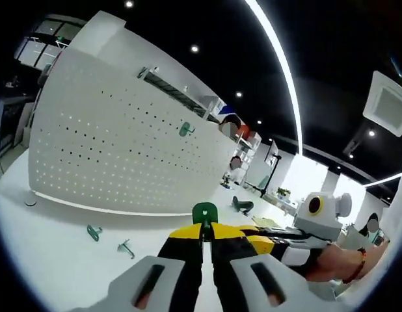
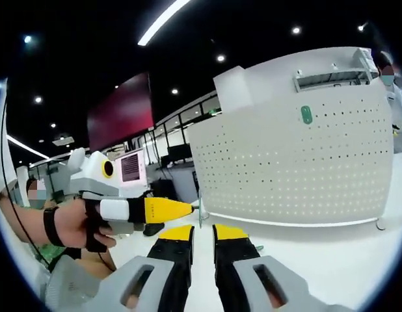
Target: Insert the hook assembly into the mounting plate slot until the hook locks in place.
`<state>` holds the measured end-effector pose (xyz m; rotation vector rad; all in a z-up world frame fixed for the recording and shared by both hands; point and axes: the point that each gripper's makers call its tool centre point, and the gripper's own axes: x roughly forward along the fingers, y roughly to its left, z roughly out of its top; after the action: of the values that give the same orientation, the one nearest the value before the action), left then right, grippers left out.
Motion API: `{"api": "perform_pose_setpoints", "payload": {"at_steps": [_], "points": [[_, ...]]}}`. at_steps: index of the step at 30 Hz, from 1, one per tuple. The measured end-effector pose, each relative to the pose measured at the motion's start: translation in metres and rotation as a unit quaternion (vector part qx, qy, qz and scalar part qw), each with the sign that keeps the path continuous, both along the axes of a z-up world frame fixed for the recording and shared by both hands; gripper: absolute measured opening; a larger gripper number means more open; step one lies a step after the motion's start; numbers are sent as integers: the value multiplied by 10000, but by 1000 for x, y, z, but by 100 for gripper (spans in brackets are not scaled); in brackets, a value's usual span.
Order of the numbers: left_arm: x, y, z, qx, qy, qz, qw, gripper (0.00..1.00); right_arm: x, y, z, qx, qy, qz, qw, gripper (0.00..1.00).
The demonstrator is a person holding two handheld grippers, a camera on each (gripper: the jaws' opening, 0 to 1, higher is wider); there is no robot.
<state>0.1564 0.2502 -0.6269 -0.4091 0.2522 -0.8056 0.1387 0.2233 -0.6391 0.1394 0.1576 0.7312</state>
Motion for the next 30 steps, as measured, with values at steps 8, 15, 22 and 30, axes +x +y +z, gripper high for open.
{"api": "perform_pose_setpoints", "payload": {"at_steps": [8,15,22,30], "points": [[13,-4,10,274,-243,335,9988,3,-5,-8,3,-49,-45,-82,9999,13],[19,-13,11,745,-492,522,9946,3,-13,-16,4,-92,-86,-94,9999,13],[34,-24,17,1148,-655,741,9885,3,-20,-33,9,-147,-120,-112,9998,17],[48,-29,28,1352,-761,1129,9814,3,-23,-49,7,-150,-79,-81,9998,18]]}}
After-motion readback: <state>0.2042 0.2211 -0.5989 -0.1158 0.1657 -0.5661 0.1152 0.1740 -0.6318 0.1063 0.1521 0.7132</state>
